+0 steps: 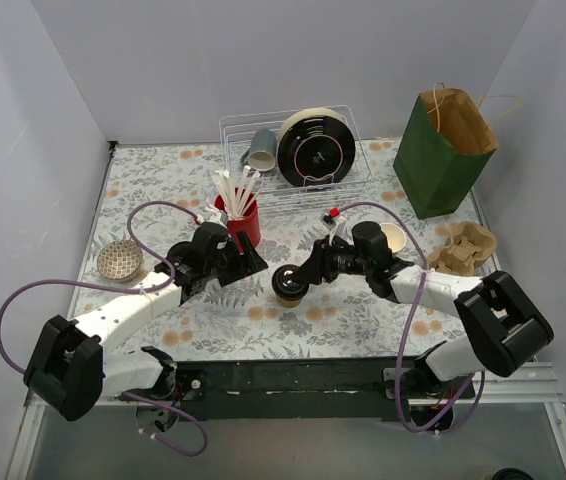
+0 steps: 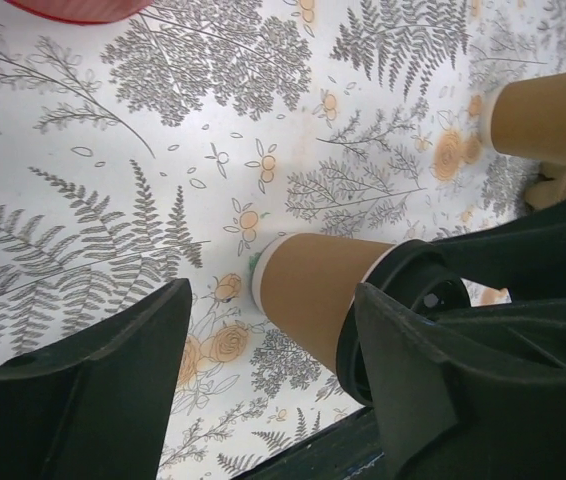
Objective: Pack the takeout coffee
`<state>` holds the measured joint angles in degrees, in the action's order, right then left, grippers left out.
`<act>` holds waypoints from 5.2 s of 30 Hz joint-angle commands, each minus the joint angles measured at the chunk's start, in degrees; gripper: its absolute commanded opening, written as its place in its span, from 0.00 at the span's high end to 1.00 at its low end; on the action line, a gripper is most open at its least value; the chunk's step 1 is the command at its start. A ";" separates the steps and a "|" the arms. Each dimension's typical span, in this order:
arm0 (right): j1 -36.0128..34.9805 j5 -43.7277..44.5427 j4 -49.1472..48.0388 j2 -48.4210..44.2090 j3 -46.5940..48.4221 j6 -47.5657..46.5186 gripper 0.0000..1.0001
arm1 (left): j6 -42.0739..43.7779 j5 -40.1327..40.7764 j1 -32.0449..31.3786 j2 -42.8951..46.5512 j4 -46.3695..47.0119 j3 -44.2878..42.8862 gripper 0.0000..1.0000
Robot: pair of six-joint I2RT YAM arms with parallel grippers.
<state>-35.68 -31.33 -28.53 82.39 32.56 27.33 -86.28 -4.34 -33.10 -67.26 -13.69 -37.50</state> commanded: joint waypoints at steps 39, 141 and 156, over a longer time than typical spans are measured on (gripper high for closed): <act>3.78 16.84 34.08 -22.53 2.43 -2.90 0.54 | 3.40 -8.50 -2.67 -7.26 3.59 -2.05 0.46; 0.88 5.49 3.04 -29.30 -21.57 18.64 0.55 | 2.61 -17.02 -9.09 -6.21 18.26 5.68 0.25; 0.88 9.09 2.96 -27.55 -23.50 17.49 0.61 | 2.17 -15.44 -10.05 -9.29 18.53 6.73 0.55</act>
<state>-34.63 -26.44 -25.78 53.63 10.94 46.72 -85.03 -21.43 -42.50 -75.44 7.84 -32.27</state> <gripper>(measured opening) 0.406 0.508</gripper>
